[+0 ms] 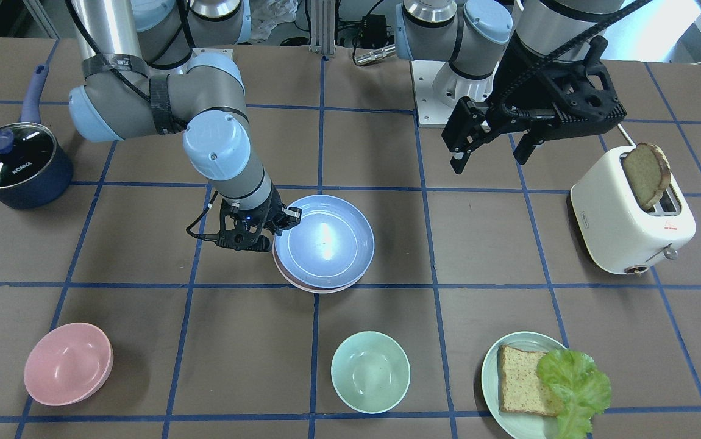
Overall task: Stack three plates with pink and blue
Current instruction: 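Open the right gripper and raise it off the plate stack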
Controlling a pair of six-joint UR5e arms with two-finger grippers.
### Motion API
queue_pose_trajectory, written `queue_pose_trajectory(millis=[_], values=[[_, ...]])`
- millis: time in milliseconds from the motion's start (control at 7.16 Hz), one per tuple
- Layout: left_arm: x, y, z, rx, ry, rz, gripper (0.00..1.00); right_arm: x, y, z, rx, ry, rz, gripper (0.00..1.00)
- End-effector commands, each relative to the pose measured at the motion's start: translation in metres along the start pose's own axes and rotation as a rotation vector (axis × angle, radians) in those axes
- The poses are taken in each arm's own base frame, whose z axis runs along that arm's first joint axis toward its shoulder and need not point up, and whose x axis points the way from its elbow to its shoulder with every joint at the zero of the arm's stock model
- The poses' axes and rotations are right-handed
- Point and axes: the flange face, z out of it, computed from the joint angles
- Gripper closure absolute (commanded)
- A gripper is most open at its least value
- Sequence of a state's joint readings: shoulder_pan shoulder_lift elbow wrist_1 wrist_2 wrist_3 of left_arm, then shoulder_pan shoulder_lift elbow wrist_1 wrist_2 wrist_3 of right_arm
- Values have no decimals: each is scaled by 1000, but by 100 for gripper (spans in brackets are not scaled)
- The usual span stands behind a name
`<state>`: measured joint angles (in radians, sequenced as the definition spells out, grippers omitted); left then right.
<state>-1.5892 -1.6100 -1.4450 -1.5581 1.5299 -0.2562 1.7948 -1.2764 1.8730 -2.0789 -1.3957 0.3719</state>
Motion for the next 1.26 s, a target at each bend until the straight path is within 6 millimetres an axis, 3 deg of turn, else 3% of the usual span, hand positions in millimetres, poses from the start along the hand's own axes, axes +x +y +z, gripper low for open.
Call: queue_pose_trajectory(millis=[0, 140, 279, 559, 1118], values=[[-1, -1, 0, -1, -1, 53, 0, 1, -1, -1, 6, -1, 3, 29], [0, 0, 0, -1, -3, 89, 0, 1, -1, -1, 9, 2, 1, 0], [0, 0, 0, 1, -2, 87, 0, 2, -4, -5, 18, 3, 1, 0], [-1, -1, 1, -2, -5, 86, 0, 4, -15, -46, 90, -7, -16, 0], [-2, -1, 1, 0, -3, 77, 0, 49, -24, -103, 169, 89, -155, 0]])
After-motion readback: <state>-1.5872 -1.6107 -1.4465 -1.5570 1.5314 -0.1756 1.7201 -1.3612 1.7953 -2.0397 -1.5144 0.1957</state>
